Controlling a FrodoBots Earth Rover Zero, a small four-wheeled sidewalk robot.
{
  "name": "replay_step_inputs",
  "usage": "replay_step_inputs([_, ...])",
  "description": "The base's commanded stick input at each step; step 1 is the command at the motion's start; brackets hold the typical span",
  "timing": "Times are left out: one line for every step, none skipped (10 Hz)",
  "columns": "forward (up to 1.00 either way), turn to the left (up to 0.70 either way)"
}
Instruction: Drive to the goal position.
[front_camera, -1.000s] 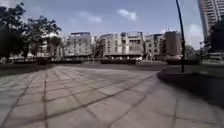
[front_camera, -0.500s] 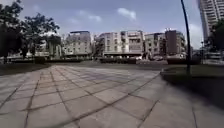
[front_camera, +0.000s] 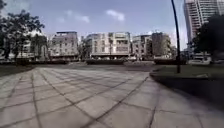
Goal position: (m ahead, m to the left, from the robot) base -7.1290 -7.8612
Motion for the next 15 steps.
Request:
replay_step_inputs([0.70, 0.00])
replay_step_inputs([0.70, 0.00])
replay_step_inputs([0.70, 0.00])
replay_step_inputs([0.70, 0.00])
replay_step_inputs([0.70, 0.00])
replay_step_inputs([0.70, 0.00])
replay_step_inputs([0.70, 0.00])
replay_step_inputs([0.70, 0.00])
replay_step_inputs([0.70, -0.08])
replay_step_inputs([0.70, -0.21])
replay_step_inputs([0.70, -0.34])
replay_step_inputs([0.70, -0.35])
replay_step_inputs([0.70, -0.35])
replay_step_inputs([0.70, -0.35])
replay_step_inputs([0.70, -0.35])
